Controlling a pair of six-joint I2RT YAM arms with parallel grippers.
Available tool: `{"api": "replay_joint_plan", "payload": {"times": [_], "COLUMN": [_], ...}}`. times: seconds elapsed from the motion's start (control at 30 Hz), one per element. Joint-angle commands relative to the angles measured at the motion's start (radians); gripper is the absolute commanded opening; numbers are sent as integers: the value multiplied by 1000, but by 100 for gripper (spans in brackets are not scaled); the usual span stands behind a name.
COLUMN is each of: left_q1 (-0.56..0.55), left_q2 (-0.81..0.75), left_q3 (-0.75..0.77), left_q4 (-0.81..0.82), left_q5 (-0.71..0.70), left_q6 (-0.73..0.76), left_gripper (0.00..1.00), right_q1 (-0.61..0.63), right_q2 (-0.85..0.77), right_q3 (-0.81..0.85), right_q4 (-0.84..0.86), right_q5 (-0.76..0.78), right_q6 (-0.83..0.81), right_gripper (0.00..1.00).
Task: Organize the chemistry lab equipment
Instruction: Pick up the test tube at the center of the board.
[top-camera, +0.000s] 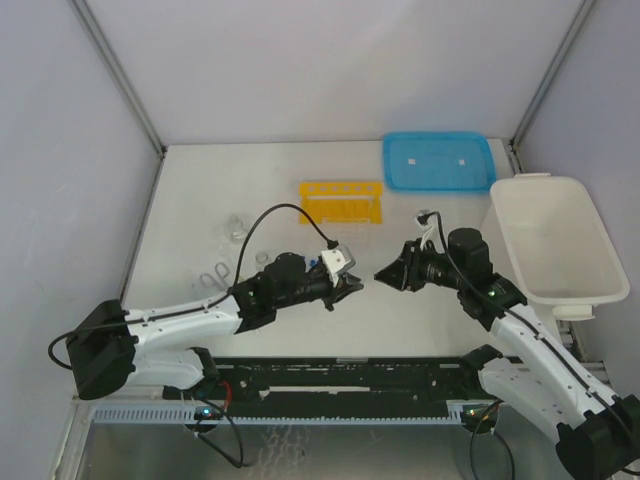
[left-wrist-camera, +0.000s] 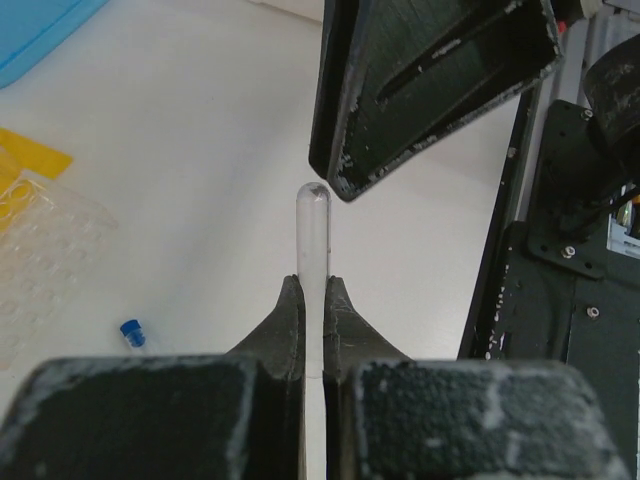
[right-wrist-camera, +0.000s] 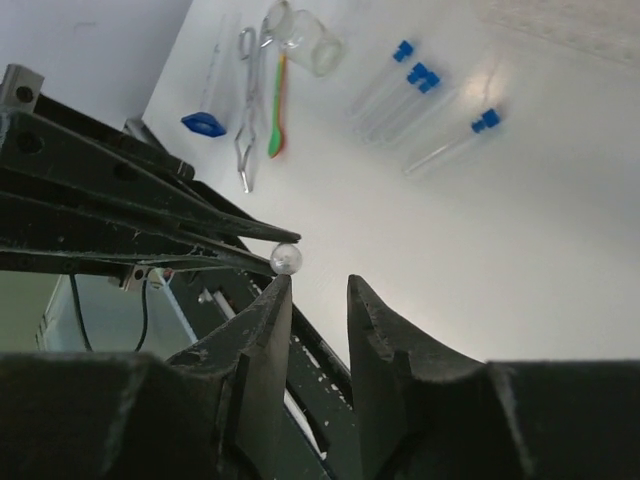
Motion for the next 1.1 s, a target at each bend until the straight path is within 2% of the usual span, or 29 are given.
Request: {"api": "replay_joint_plan", "payload": {"times": [0.0,0.13,0.57,0.67,0.9,1.07], "left_q1": [5,5,5,5,6,5], "left_q2": [-28,-19,-23,-25,-24,-37], "left_q3": [-13,-13,-16,-19,-22,-49], "left_q4": [65,73,82,82,83,113], "left_q5": [-28,-24,-10,-14,-24,-9], "left_q6": [-21,-26,-35,-37,-37,-38], "left_gripper": [0,0,0,0,0,1], "right_q1": [30,47,68,70,75,74], "right_q2": [10,25,62,72,65,69], "right_q3": [51,61,65,67,67,68], "right_q4": [77,91,135,133,117,110], "right_q5": [-48,-47,-21,-23,1,35], "right_q6": [16,19,24,23,12,2], "right_gripper": [30,33,31,25,0,0]}}
